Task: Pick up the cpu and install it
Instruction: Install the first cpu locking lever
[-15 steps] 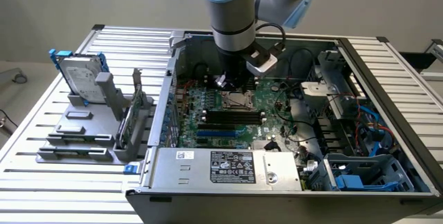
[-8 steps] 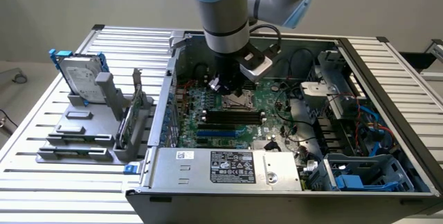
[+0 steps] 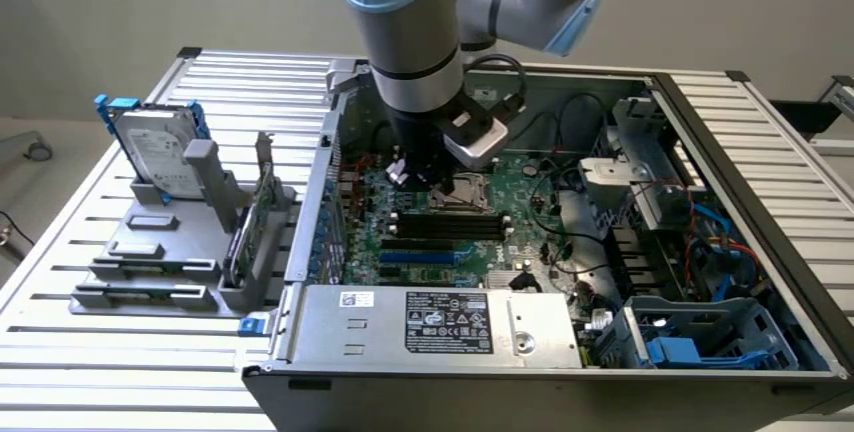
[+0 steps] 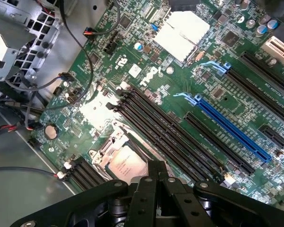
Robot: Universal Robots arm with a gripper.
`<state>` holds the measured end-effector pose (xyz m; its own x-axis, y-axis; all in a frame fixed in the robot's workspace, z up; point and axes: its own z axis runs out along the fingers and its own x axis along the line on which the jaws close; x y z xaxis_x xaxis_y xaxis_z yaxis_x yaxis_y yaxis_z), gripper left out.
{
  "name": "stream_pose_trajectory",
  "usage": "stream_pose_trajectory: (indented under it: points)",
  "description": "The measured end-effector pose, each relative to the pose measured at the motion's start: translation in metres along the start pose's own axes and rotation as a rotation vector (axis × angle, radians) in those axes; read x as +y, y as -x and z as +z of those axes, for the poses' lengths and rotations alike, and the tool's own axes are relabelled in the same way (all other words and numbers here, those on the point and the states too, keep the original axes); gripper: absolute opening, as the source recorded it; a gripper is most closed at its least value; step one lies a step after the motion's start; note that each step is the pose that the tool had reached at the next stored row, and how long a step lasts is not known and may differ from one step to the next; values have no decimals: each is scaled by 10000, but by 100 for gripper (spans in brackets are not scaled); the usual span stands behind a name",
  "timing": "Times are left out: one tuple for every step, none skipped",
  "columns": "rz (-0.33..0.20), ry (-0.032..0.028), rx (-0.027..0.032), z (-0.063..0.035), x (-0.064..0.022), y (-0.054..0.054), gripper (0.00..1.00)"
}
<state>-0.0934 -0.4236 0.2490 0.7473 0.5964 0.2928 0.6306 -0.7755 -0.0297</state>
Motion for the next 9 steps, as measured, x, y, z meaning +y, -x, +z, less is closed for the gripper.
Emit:
stream_pose_trajectory:
  points:
    - [31,8,1,-3,-9,11,11]
    - [73,21,4,-5,-17,19,11]
    - [117,33,6,-7,-22,26,11]
    - [158,45,7,-7,-27,32,11]
    - [182,52,8,-7,-29,35,11]
    - [193,56,6,-8,-29,35,11]
    - [195,57,3,-7,-28,36,11]
    - [196,56,6,-6,-28,37,11]
    - [197,56,4,-6,-28,37,11]
